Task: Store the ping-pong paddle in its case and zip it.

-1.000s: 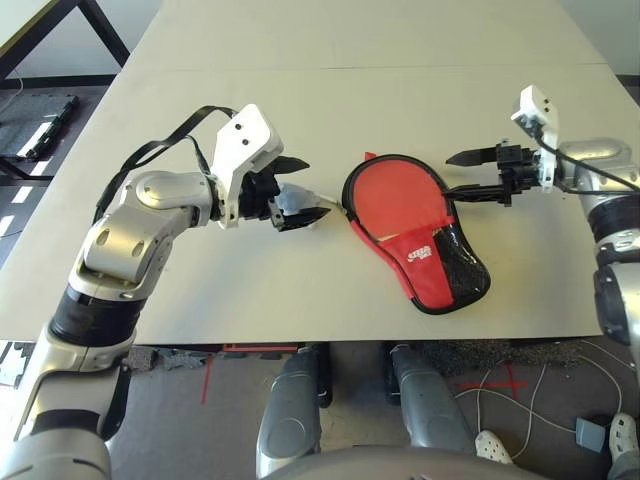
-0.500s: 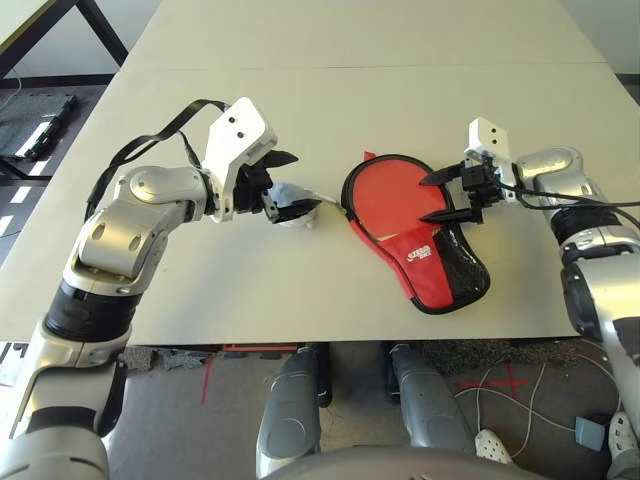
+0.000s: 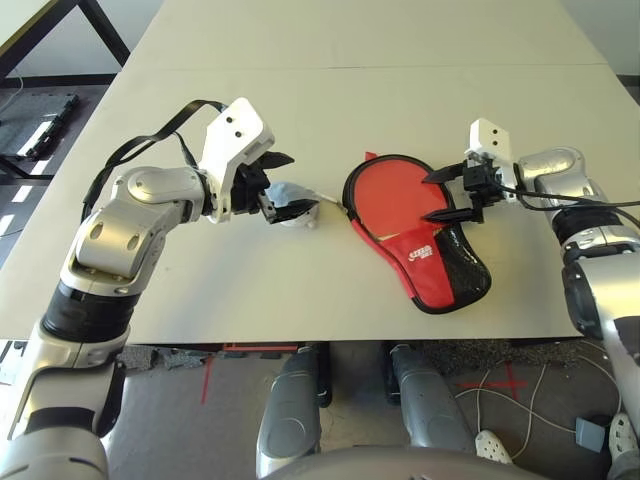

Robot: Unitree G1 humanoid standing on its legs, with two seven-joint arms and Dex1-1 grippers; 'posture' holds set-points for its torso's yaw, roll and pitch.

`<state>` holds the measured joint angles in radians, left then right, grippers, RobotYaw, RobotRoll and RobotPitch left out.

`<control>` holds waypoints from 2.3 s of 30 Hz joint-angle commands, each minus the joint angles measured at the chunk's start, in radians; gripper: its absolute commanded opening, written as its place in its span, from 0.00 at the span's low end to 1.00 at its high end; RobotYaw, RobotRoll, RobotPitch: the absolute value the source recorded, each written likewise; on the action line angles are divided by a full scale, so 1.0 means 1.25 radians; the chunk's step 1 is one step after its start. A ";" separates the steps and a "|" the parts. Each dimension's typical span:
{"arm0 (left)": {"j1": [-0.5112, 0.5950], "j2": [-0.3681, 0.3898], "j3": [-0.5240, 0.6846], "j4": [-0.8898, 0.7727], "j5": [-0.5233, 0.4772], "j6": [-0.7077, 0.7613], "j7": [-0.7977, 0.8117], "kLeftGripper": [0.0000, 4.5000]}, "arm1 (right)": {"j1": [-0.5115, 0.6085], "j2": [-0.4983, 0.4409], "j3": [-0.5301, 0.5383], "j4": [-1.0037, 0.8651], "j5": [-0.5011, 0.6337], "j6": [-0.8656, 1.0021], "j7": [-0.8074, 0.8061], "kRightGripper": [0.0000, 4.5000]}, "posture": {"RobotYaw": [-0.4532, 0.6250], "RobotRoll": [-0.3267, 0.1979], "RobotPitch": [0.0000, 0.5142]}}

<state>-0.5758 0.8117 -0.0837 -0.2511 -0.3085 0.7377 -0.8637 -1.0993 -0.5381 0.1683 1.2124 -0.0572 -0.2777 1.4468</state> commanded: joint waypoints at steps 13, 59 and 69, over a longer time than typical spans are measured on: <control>0.001 0.020 -0.056 0.089 0.058 0.016 -0.028 1.00 | 0.026 -0.006 0.012 0.020 -0.033 0.005 -0.006 1.00 | 0.51 0.62 0.49; -0.104 0.035 -0.104 0.223 0.170 0.009 -0.078 0.05 | 0.054 0.003 0.014 0.001 -0.036 -0.011 -0.014 1.00 | 0.50 0.62 0.49; -0.207 -0.052 -0.100 0.330 0.212 -0.040 -0.002 0.05 | 0.058 0.005 0.015 -0.001 -0.040 0.000 -0.021 1.00 | 0.49 0.62 0.49</control>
<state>-0.8172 0.7480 -0.2131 0.1427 -0.0678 0.6988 -0.8834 -1.0756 -0.5294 0.1556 1.1812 -0.0568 -0.2927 1.4300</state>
